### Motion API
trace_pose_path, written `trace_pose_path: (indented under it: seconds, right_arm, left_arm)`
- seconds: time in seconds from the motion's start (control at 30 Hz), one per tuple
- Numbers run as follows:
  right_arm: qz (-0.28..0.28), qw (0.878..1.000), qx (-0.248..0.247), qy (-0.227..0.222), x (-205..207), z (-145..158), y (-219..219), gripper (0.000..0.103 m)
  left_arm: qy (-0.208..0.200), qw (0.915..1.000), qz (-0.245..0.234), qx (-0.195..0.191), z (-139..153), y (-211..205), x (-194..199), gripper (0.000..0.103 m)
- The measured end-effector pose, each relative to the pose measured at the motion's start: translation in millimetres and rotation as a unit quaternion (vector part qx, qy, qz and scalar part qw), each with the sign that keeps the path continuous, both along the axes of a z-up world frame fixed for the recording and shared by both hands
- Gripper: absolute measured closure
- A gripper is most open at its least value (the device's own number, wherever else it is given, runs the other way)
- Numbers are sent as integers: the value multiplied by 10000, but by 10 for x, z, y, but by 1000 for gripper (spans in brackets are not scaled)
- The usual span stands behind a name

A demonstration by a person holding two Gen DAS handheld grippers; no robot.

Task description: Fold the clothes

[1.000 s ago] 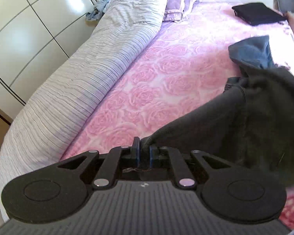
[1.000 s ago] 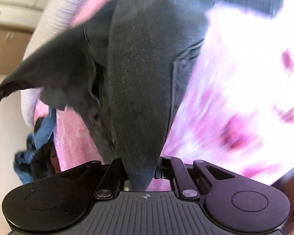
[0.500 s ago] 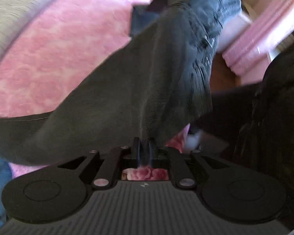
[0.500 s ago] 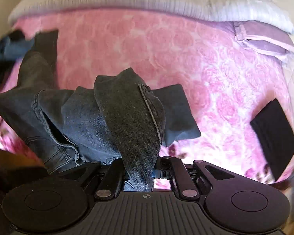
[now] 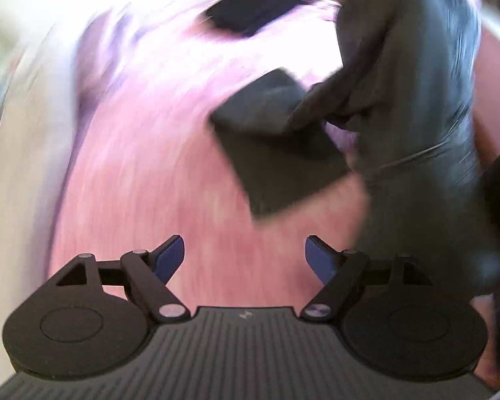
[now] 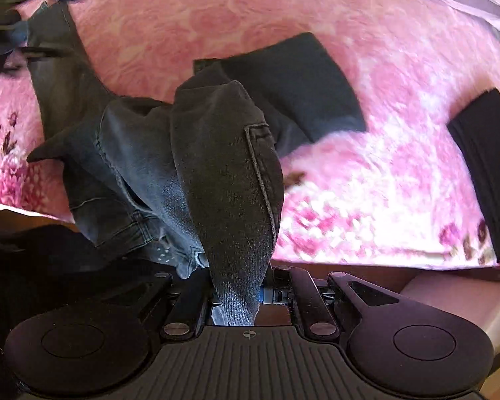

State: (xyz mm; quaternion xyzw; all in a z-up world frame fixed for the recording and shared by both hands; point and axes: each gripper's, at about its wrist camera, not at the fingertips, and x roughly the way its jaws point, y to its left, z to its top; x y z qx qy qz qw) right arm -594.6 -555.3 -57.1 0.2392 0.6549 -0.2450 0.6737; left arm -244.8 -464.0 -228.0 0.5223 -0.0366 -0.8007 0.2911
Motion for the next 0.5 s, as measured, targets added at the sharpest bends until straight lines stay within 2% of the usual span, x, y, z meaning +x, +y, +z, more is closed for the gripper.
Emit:
trace_pose_path:
  seconds: [0.03,0.1,0.17,0.2,0.23,0.27,0.3,0.33,0.37,0.43,0.5]
  right_arm:
    - [-28,10000,-7,53,-80,47,15,97]
    - [-86,9998,-21,163,-261,134,70,97]
    - [-175,9995,-16,260,-400,200,137,97]
    - [-213,9994,-7,270,-450,218,159,97]
    - [-257,9993,-15,267,-480,237,178,97]
    - [-302,9992,-27,262,-506,259,197,97]
    - [-347,9991,-39,258,-532,280,216,97]
    - [-379,9990,-57,249,-539,292,236,97]
    - [-400,9988,-101,250,-547,312,257,97]
    - [-432,9985,-225,256,-528,315,294,97]
    - [-433,9980,-389,243,-468,294,311,97]
  left_arm:
    - [-39,9989,-424,-215,-176,-165,-246,27]
    - [-95,9912,-1157,-630,-415,-406,-627,29]
    - [-141,9760,-1911,-1036,-630,-584,-959,30]
    - [-173,9651,-2294,-1250,-737,-669,-1118,33]
    - [-260,9579,-2531,-1329,-823,-738,-1230,40]
    - [-346,9500,-2766,-1405,-908,-807,-1341,48]
    - [-482,9487,-2870,-1239,-964,-876,-1399,77]
    - [-618,9468,-2971,-1073,-1019,-944,-1456,98]
    - [-676,9486,-2909,-1043,-1004,-997,-1456,99]
    - [-494,9636,-2459,-925,-784,-1116,-1317,99]
    - [-241,9814,-1693,-875,-357,-1196,-974,99]
